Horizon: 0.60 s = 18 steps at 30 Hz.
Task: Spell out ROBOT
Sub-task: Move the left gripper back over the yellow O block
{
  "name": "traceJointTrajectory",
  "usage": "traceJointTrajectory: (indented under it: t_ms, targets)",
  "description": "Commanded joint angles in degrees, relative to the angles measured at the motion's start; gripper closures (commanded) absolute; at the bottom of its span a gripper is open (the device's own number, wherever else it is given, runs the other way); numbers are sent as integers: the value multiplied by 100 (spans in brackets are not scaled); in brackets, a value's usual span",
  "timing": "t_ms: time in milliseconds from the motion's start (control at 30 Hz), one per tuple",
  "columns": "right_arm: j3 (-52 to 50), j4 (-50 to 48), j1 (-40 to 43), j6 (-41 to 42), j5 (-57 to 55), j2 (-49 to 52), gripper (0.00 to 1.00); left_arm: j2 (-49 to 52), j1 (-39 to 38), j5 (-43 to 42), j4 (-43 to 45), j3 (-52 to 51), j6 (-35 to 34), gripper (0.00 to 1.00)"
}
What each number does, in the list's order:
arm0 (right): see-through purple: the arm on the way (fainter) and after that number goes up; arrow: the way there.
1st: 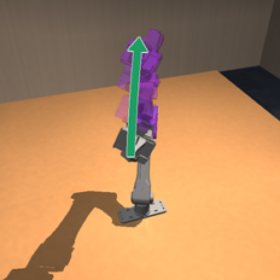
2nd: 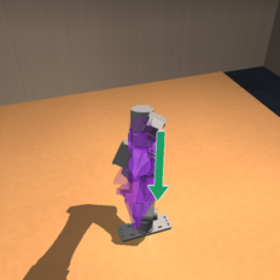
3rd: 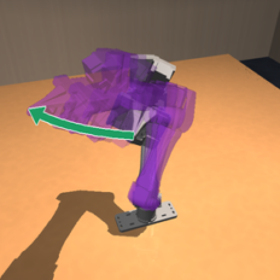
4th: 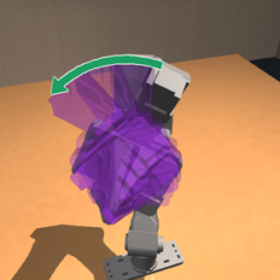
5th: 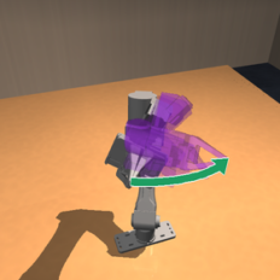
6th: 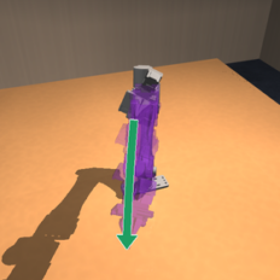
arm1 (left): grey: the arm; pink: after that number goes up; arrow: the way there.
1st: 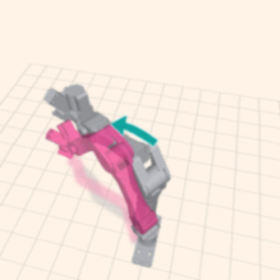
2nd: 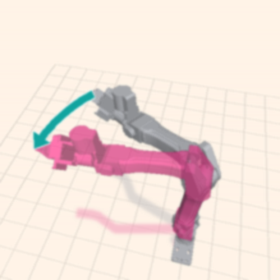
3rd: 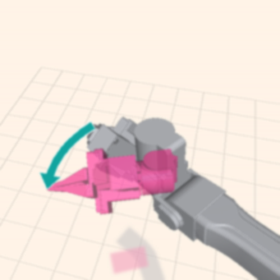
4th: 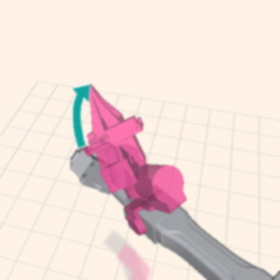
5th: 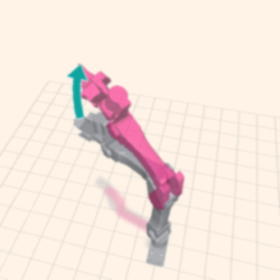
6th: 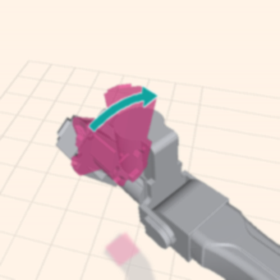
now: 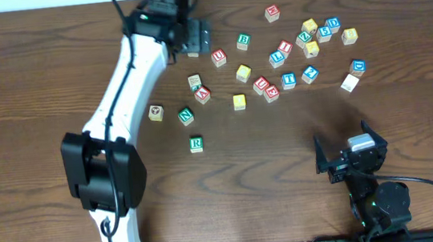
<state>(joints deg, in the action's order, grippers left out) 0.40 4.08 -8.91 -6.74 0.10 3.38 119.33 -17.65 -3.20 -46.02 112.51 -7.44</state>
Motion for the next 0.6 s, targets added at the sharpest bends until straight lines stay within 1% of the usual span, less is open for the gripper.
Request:
traceJointTrajectory:
  t_ms: [0, 67, 133, 267, 367, 500, 567]
  targets:
    - [-9, 24, 35, -61, -11, 2, 1, 308, 271, -776, 2, 243, 223, 5]
    - [-9, 24, 35, -61, -11, 2, 1, 409, 286, -772, -7, 243, 411, 5]
    - [-9, 24, 35, -63, -11, 2, 1, 485, 275, -765, -13, 243, 610, 3]
    - [-9, 24, 35, -63, -11, 2, 1, 610, 208, -463, 70, 243, 935, 1]
    - [-9, 24, 35, -61, -11, 2, 1, 667, 170, -103, 197, 243, 957, 1]
    - [-9, 24, 35, -63, -11, 2, 1, 752, 136, 35, 267, 243, 955, 1]
    - [-9, 24, 35, -61, -11, 2, 1, 839, 116, 306, 326, 243, 929, 1]
